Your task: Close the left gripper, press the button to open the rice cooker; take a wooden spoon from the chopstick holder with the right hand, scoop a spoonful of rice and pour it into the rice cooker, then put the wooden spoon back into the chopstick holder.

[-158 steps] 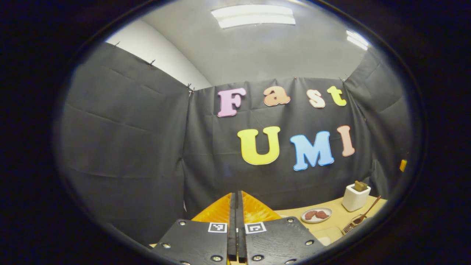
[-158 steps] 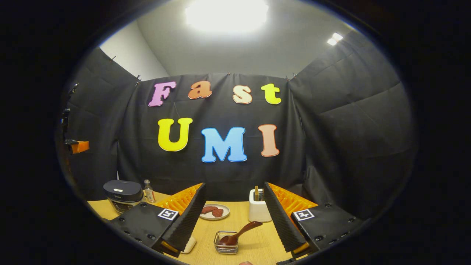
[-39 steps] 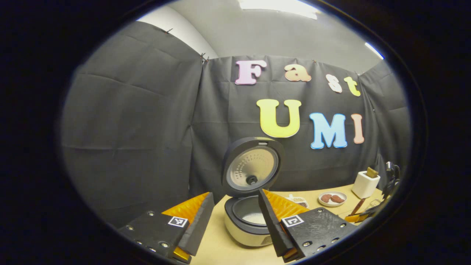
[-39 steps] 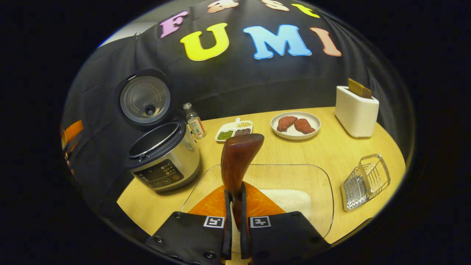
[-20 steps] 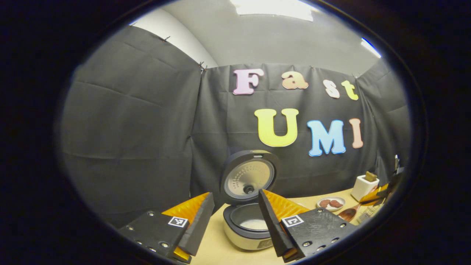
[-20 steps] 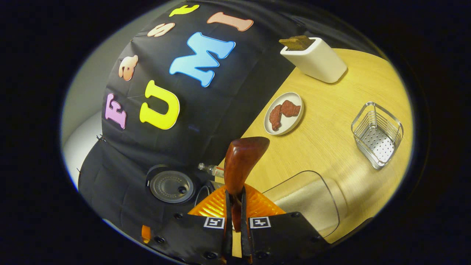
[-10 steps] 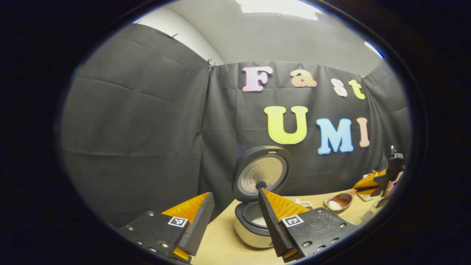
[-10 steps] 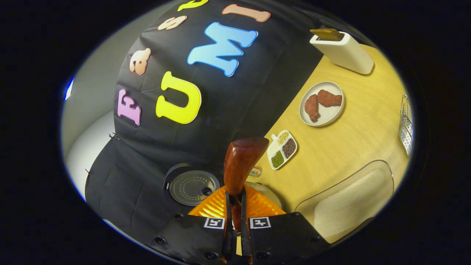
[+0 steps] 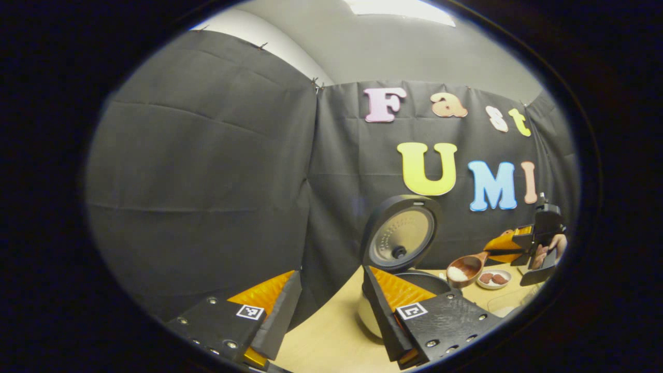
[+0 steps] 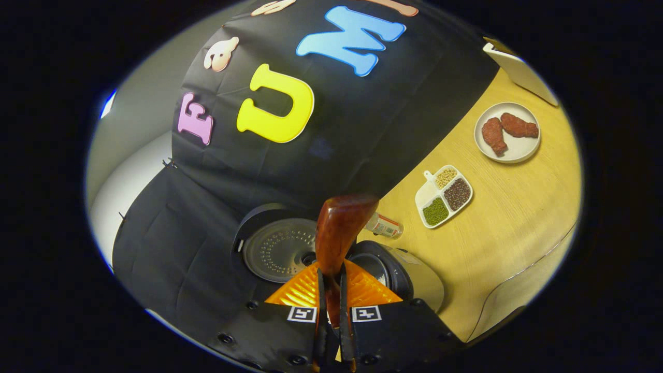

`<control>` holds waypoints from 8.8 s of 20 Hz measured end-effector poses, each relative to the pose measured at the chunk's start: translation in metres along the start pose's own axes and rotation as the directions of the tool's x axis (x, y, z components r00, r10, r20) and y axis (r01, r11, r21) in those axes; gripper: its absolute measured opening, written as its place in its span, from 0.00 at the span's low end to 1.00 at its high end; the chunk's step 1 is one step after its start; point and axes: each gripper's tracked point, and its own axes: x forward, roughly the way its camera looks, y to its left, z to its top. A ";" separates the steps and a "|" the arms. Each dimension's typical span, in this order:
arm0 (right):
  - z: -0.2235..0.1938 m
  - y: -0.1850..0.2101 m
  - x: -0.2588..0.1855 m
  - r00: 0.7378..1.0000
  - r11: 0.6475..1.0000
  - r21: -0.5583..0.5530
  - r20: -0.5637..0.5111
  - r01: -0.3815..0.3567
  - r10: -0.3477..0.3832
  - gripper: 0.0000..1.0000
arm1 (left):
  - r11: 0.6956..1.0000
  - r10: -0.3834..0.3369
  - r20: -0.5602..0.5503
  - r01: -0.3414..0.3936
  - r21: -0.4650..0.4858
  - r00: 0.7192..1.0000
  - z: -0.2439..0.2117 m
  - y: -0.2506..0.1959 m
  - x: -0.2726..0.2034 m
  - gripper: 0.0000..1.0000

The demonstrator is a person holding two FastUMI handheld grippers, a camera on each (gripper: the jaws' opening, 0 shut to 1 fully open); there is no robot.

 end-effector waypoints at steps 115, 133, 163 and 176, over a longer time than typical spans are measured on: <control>0.151 -0.134 -0.376 0.600 0.489 -0.411 0.727 0.769 -0.333 0.98 | 0.955 -0.295 0.128 0.288 0.068 0.947 0.119 -0.227 0.120 0.77; 0.141 -0.137 -0.381 0.543 0.418 -0.386 0.750 0.822 -0.376 0.98 | 0.971 -0.237 0.023 0.236 0.035 0.971 0.093 -0.229 0.282 0.78; 0.162 -0.147 -0.446 0.645 0.437 -0.498 0.701 0.749 -0.305 0.98 | 0.973 -0.217 -0.145 0.226 0.051 0.965 -0.086 -0.260 0.087 0.80; 0.161 -0.149 -0.442 0.655 0.435 -0.510 0.690 0.742 -0.307 0.98 | 0.978 -0.179 -0.193 0.196 0.073 0.965 -0.138 -0.260 0.078 0.83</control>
